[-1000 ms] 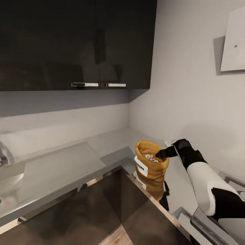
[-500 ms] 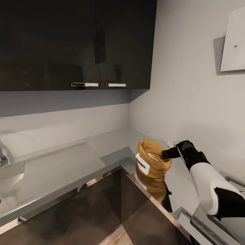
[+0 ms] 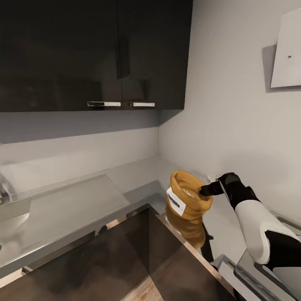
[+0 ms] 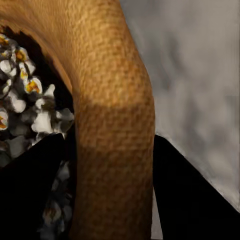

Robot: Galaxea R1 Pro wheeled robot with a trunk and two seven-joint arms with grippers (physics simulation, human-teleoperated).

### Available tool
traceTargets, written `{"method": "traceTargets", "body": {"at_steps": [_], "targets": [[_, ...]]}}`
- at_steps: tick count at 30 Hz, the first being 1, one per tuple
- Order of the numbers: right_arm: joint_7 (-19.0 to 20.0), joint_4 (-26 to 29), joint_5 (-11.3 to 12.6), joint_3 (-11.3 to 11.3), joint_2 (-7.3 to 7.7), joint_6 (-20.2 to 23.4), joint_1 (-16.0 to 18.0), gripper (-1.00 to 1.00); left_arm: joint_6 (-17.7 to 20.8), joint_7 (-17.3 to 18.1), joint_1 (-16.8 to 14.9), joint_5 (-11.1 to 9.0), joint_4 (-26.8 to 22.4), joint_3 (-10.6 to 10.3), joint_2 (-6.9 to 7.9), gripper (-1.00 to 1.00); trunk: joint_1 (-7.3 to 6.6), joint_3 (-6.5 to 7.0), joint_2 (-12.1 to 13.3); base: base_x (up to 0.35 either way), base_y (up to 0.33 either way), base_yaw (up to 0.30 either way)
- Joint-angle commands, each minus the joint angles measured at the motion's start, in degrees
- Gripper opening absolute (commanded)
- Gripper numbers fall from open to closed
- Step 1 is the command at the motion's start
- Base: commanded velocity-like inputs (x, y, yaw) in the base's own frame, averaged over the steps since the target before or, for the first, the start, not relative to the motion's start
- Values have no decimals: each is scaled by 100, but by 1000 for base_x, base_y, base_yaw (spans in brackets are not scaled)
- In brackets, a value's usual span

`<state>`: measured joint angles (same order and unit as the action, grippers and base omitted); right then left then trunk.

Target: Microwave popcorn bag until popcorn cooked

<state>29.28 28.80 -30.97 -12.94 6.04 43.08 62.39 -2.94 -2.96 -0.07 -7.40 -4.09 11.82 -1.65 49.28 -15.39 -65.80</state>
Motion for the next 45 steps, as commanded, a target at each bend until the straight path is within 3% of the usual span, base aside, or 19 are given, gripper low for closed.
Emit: {"method": "traceTargets", "body": {"at_steps": [1,4,7,10,17,27,34,38,45], "targets": [[60,-128,-36,-39,-6,127,1,-100,-13,-11,-1,-60,-4,-13,-2,100,1,-8,-4,0,0,0],[60,3,-25,-42,-23,612,0,-100,-14,-11,-1,-60,-4,-13,-1,100,1,-8,-4,0,0,0],[64,895,-23,-30,-86,1692,1,-100,-13,-11,-1,-60,-3,-13,-2,100,1,-8,-4,0,0,0],[82,1451,-23,-12,-131,1692,-2,-100,-13,-11,-1,-60,-4,-13,-2,100,1,-8,-4,0,0,0],[66,2014,-87,41,-139,1692,-2,-100,-14,-11,-1,-60,-3,-13,-2,100,1,-8,-4,0,0,0],[25,2043,-307,64,-130,1692,-4,-100,-21,-11,-1,-52,5,-29,-15,100,1,-8,-4,-23,0,0],[25,2048,-332,78,-120,1692,0,-100,-15,-11,-1,-61,5,-19,-19,100,1,-8,-4,-320,0,0],[25,2046,-592,65,-125,1692,0,-100,-13,-11,-1,-53,5,-21,-19,100,1,-8,-4,-348,0,0],[33,2046,-638,72,-122,1692,-4,-100,-20,-11,-1,-58,5,-22,-13,100,1,-8,-4,-293,0,0]]}}
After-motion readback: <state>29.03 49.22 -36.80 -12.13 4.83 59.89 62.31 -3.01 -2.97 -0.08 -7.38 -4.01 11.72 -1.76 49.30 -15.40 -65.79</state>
